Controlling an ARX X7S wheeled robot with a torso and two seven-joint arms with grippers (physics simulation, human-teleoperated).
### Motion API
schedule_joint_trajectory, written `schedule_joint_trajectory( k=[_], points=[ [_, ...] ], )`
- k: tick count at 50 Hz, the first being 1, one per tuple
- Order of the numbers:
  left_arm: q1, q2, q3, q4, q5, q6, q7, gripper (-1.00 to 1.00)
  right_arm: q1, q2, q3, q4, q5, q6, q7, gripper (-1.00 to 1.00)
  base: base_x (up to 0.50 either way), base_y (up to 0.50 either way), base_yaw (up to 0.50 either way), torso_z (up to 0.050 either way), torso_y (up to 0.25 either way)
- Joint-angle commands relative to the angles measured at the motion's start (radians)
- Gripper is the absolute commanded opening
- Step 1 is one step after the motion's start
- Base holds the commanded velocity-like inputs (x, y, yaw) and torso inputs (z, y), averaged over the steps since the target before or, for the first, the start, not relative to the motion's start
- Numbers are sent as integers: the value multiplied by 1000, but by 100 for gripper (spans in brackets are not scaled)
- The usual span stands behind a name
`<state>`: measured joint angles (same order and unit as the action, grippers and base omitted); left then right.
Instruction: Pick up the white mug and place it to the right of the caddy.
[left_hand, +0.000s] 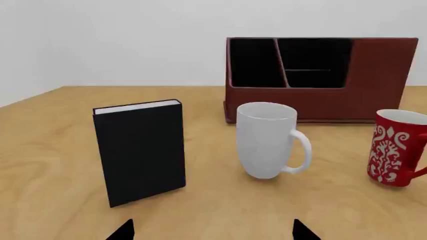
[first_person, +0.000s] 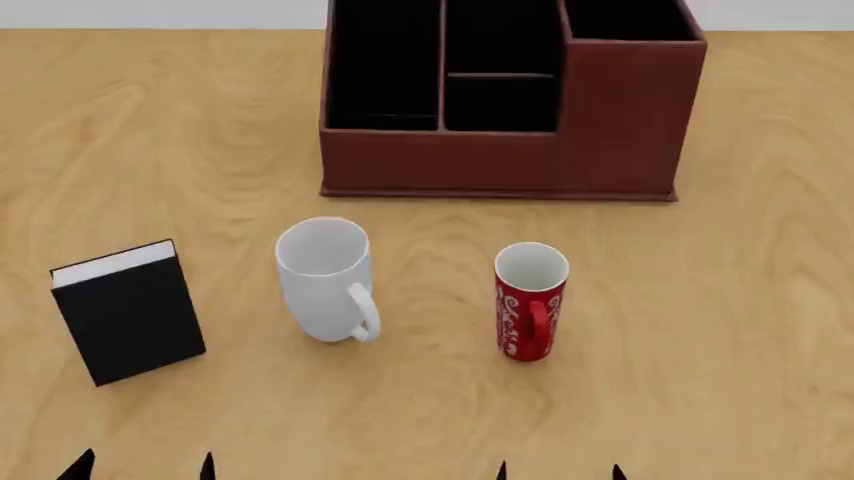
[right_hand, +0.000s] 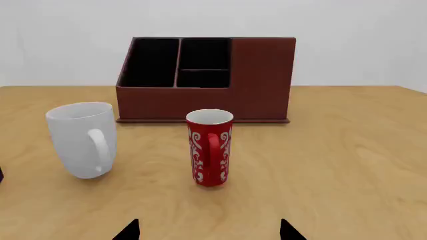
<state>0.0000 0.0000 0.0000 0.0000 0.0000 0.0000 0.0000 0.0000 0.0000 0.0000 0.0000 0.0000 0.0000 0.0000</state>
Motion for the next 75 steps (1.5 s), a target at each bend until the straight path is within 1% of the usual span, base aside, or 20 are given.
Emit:
schedule_joint_trajectory(
  k=[1, 15, 19, 24, 26, 31, 33, 36, 40, 45, 47, 50, 52, 55, 57, 60, 61, 63, 73, 75],
  points=[
    [-1, -18, 20, -4, -18, 3, -20, 100, 0, 14, -18, 2, 14, -2, 18, 100, 0, 0, 0, 0, 0],
    [14, -52, 82, -2, -30, -6, -58, 100, 8, 54, -55, 43, 54, 5, 69, 100, 0, 0, 0, 0, 0],
    [7, -60, 80, 25, -42, -31, -71, 100, 10, 71, -71, -3, 32, 39, 83, 100, 0, 0, 0, 0, 0],
    [-12, -71, 94, 133, -53, -111, -75, 100, 32, 100, -49, -159, 79, 180, 79, 100, 0, 0, 0, 0, 0],
    [-38, -86, 125, 212, -3, -147, -83, 100, 84, 131, -10, -301, 163, 331, 53, 100, 0, 0, 0, 0, 0],
    [-142, -102, 91, 488, -50, -431, -82, 100, 223, 195, 51, -577, 270, 650, 84, 100, 0, 0, 0, 0, 0],
    [-206, -111, 75, 592, -60, -563, -90, 100, 295, 217, 67, -663, 303, 767, 98, 100, 0, 0, 0, 0, 0],
    [-357, -129, 61, 753, -56, -803, -113, 100, 464, 247, 108, -811, 394, 1036, 130, 100, 0, 0, 0, 0, 0],
    [-526, -121, 31, 896, -98, -1082, -107, 100, 658, 230, 206, -908, 507, 1319, 152, 100, 0, 0, 0, 0, 0],
    [-701, -128, 17, 1006, -112, -1318, -112, 100, 860, 220, 300, -970, 625, 1569, 189, 100, 0, 0, 0, 0, 0],
    [-748, -139, 14, 1040, -111, -1363, -120, 100, 892, 254, 328, -951, 764, 1570, 295, 100, 0, 0, 0, 0, 0],
    [-740, -160, -28, 1047, -177, -1308, -156, 100, 947, 305, 365, -919, 1006, 1569, 481, 100, 0, 0, 0, 0, 0],
    [-785, -213, -76, 1047, -368, -1339, -282, 100, 985, 331, 383, -892, 1138, 1567, 587, 100, 0, 0, 0, 0, 0],
    [-829, -286, -146, 1046, -655, -1357, -475, 100, 1004, 355, 388, -891, 1213, 1558, 645, 100, 0, 0, 0, 0, 0],
    [-847, -303, -185, 1045, -768, -1366, -543, 100, 1013, 364, 396, -888, 1252, 1552, 669, 100, 0, 0, 0, 0, 0],
    [-863, -330, -201, 1044, -856, -1363, -613, 100, 998, 383, 368, -908, 1223, 1500, 632, 100, 0, 0, 0, 0, 0],
    [-908, -323, -230, 1044, -922, -1414, -654, 100, 990, 393, 347, -918, 1198, 1482, 617, 100, 0, 0, 0, 0, 0],
    [-868, -351, -204, 1042, -921, -1353, -672, 100, 983, 391, 350, -912, 1202, 1469, 612, 100, 0, 0, 0, 0, 0],
    [-889, -379, -190, 1019, -967, -1351, -721, 100, 969, 412, 318, -912, 1178, 1417, 589, 100, 0, 0, 0, 0, 0],
    [-847, -392, -168, 1020, -928, -1302, -706, 100, 972, 413, 319, -908, 1189, 1418, 598, 100, 0, 0, 0, 0, 0]
  ],
)
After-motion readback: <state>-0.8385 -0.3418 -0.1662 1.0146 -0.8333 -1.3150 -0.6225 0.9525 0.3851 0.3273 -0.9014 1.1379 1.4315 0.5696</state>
